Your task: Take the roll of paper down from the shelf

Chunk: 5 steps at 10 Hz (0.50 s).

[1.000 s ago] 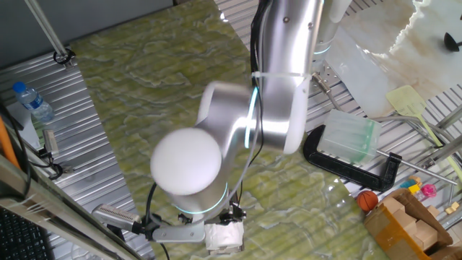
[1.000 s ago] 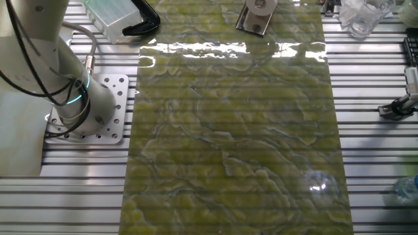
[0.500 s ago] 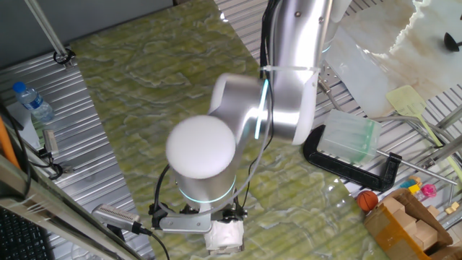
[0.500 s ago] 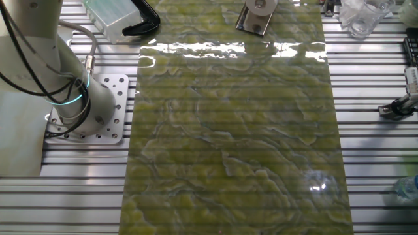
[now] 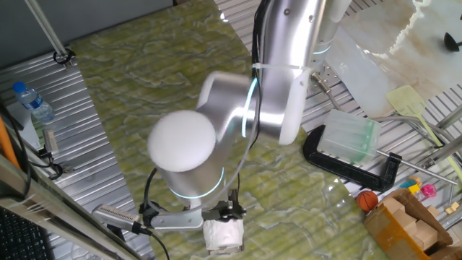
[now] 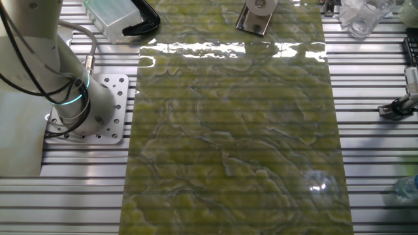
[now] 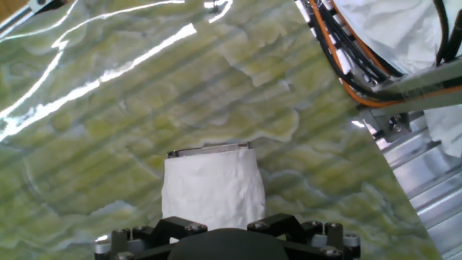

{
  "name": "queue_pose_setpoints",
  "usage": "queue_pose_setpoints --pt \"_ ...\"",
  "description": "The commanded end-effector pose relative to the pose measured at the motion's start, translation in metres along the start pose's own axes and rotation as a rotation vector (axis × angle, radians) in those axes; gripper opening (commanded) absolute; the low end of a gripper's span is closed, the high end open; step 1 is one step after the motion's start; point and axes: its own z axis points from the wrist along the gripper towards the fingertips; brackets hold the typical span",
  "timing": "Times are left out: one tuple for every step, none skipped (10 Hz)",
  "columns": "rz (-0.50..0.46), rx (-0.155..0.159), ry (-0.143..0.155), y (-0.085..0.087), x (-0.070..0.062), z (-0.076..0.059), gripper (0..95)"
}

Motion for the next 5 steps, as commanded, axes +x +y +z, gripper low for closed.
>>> queue_pose_setpoints --pt "-0.045 0.007 -0.011 0.024 0.005 0.003 95.0" --pt "-0.04 0.012 -0.003 0.031 0.003 0.005 95.0" --pt "-0.032 0.029 0.008 0.037 -0.002 0.01 95.0" --pt "-0.025 0.037 0.018 0.038 -0.004 0.011 95.0" --pt "-0.026 0.053 0.03 0.037 -0.006 0.013 95.0"
